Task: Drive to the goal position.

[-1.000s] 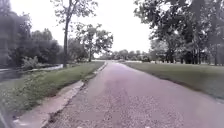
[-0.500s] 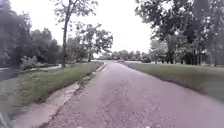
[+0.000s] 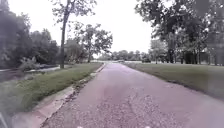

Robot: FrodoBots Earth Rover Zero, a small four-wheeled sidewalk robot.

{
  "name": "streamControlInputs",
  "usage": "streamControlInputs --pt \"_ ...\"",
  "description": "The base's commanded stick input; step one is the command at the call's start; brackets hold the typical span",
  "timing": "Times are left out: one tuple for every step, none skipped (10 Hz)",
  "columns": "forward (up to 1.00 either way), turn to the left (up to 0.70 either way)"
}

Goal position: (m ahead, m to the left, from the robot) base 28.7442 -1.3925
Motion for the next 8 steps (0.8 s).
streamControlInputs --pt "0.7 0.0" --pt "0.7 0.0" --pt "0.7 0.0" --pt "0.7 0.0" --pt "0.7 0.0" --pt "0.7 0.0" --pt "0.7 0.0" --pt "0.7 0.0"
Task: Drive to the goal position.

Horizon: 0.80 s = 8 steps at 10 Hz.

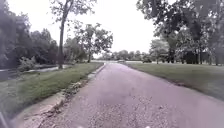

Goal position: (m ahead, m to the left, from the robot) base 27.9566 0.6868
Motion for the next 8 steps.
streamControlInputs --pt "0.7 0.0" --pt "0.7 0.0" --pt "0.7 0.0" --pt "0.7 0.0" --pt "0.7 0.0" --pt "0.7 0.0" --pt "0.7 0.0" --pt "0.7 0.0"
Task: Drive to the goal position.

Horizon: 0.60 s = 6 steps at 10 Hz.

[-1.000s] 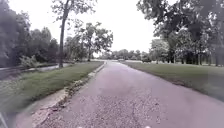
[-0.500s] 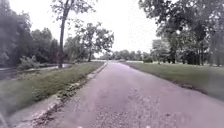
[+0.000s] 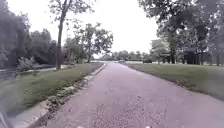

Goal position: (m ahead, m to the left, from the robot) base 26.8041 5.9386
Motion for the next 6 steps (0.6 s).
streamControlInputs --pt "0.7 0.0" --pt "0.7 0.0" --pt "0.7 0.0" --pt "0.7 0.0" --pt "0.7 0.0" --pt "0.7 0.0"
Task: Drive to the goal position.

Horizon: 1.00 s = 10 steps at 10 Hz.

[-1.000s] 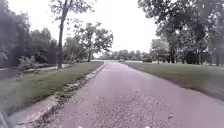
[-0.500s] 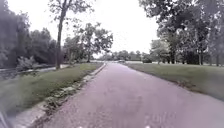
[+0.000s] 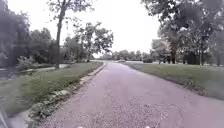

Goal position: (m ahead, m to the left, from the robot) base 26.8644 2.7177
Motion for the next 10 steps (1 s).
streamControlInputs --pt "0.7 0.0" --pt "0.7 0.0" --pt "0.7 0.0" --pt "0.7 0.0" --pt "0.7 0.0" --pt "0.7 0.0" --pt "0.7 0.0" --pt "0.7 0.0" --pt "0.7 0.0" --pt "0.7 0.0"
